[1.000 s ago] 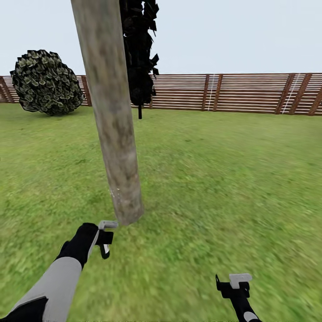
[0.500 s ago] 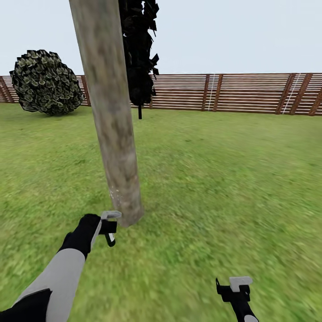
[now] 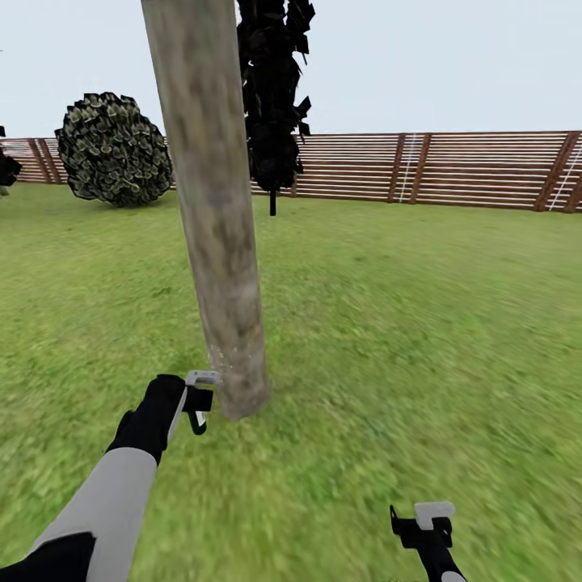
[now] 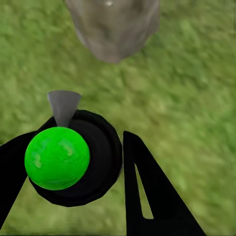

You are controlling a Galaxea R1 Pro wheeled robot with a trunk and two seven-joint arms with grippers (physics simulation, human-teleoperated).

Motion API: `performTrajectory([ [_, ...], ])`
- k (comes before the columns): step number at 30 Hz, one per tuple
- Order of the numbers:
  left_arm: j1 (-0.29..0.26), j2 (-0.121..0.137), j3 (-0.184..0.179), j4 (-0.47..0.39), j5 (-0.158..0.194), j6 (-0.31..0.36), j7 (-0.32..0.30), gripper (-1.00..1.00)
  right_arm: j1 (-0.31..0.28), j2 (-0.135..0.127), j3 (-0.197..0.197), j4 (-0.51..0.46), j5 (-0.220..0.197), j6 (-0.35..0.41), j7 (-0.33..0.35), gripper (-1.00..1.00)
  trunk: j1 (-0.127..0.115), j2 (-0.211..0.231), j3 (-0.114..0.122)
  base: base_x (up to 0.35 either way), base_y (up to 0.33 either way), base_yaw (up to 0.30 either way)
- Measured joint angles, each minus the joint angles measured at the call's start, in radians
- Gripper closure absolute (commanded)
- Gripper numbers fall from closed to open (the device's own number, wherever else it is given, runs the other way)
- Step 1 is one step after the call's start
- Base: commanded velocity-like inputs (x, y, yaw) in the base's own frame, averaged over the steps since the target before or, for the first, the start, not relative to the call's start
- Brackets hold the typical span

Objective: In the garden, pick up the pesticide atomizer on the floor and spray pesticide onto both trees until each tree trunk is fully covered.

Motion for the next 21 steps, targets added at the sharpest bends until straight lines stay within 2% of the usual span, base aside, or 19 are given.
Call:
performTrajectory([
  [5,0.001,0.0,0.0,-0.017,-0.002,0.023,0.001,1.0,0.0,0.0,0.0,0.0,0.0,0.0,0.0,-1.0,0.0,0.0,0.0,-0.043,-0.067,0.071],
  [6,0.001,-0.002,-0.002,-0.018,-0.006,0.049,0.009,1.0,0.0,-0.001,0.0,0.0,0.001,0.0,0.0,-1.0,-0.001,0.0,0.0,0.067,-0.224,0.004],
  [8,0.002,-0.004,-0.004,-0.019,-0.004,0.058,0.033,1.0,0.0,-0.002,0.0,0.0,0.001,0.0,0.0,-1.0,-0.001,0.0,0.0,0.085,-0.243,0.002],
  [12,0.004,-0.01,-0.004,-0.018,0.002,0.06,0.1,1.0,0.0,-0.001,0.0,0.0,0.001,0.0,0.0,-1.0,-0.001,0.0,0.0,0.136,-0.258,0.001],
  [21,0.004,-0.012,-0.001,-0.016,0.004,0.058,0.114,1.0,0.0,0.0,0.0,0.0,0.001,0.0,0.0,-1.0,-0.001,0.0,0.0,0.186,-0.238,0.0],
])
